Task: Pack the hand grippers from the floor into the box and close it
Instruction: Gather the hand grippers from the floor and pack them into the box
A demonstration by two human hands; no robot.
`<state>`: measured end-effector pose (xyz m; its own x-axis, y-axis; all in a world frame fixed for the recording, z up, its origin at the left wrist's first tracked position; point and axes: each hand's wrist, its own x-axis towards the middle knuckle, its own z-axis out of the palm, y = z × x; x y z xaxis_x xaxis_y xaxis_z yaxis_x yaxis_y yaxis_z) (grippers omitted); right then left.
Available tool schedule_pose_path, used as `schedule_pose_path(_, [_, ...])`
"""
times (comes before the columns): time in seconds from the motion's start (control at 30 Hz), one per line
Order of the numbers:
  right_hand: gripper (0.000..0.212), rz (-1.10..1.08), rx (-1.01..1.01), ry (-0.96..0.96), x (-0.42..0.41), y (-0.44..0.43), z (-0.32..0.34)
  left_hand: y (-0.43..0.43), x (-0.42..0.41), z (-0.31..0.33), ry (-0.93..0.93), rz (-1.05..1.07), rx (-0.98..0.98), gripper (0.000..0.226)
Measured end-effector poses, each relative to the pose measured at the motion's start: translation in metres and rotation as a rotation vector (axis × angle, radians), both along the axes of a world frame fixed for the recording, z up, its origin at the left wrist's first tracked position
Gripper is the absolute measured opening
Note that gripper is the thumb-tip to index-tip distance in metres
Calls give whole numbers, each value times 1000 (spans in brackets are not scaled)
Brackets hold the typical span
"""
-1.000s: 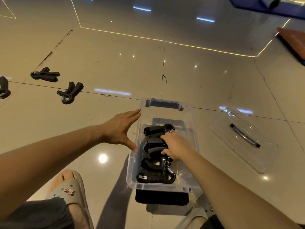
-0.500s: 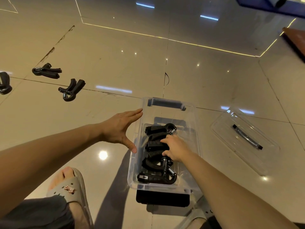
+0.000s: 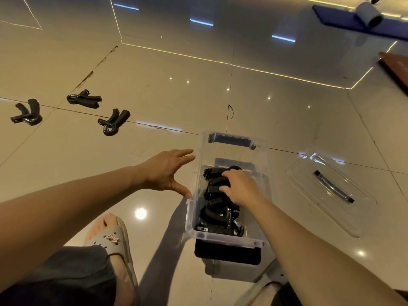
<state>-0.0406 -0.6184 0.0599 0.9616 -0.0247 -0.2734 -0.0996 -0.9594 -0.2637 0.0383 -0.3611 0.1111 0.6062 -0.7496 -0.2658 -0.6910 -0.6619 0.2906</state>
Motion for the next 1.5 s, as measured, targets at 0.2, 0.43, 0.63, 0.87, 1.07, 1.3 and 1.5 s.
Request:
schedule_pose_path(0.2, [34, -90, 100, -219, 3, 48, 68, 48, -18, 50, -19, 80, 65, 98])
schedule_pose_path(0.43, [31, 42, 207, -220, 15, 178, 122, 142, -45, 99, -45, 225, 118, 82])
schedule_pose_path(0.63, [26, 60, 344, -175, 31, 278, 128, 241, -61, 111, -30, 446, 203, 77])
schedule_pose_path(0.87, [22, -44, 426, -92, 83, 341, 129, 303, -32, 123, -86, 690, 96, 71])
schedule_pose_path(1.07, [16, -126, 505, -50, 155, 393, 123, 343, 29, 134, -85, 775, 158, 68])
schedule_pose_path(1.3, [23, -170, 430, -35, 259, 398, 90, 379, 133, 102, -153, 756, 338, 72])
schedule_pose_path(1.5, [48, -203, 313, 13, 341, 400, 21, 426, 215, 25, -43, 929, 231, 77])
